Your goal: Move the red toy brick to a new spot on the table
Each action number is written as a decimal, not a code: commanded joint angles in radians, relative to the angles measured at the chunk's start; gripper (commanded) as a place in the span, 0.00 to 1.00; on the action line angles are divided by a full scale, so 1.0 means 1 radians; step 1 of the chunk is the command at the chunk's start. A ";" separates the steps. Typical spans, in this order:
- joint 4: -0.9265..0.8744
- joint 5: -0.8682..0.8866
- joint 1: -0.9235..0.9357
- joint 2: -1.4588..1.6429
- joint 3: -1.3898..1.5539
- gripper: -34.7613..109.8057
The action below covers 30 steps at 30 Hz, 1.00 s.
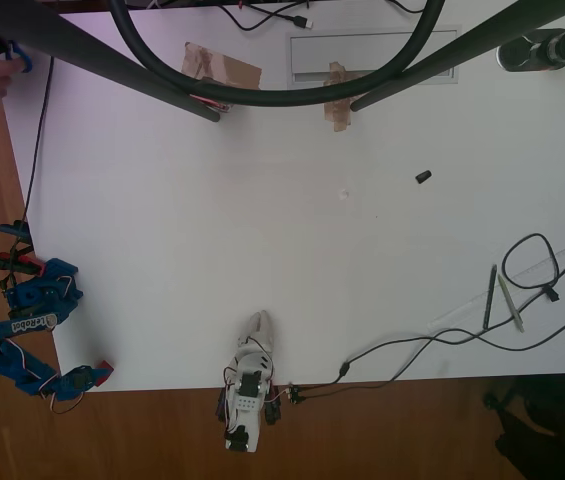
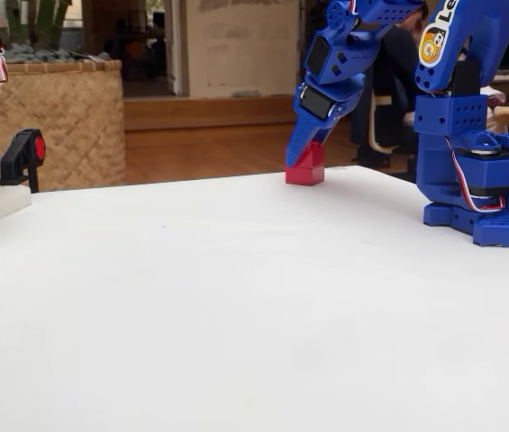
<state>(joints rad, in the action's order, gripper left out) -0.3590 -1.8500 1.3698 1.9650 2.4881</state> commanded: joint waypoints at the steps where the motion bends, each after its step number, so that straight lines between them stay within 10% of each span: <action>1: -0.086 0.071 -0.032 0.051 -0.210 0.44; 9: -0.532 0.225 -0.417 0.245 -0.506 0.42; 30: -0.839 0.190 -1.345 1.241 0.586 0.24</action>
<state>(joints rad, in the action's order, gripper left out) -1.1566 -1.6429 0.0629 3.1554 3.0450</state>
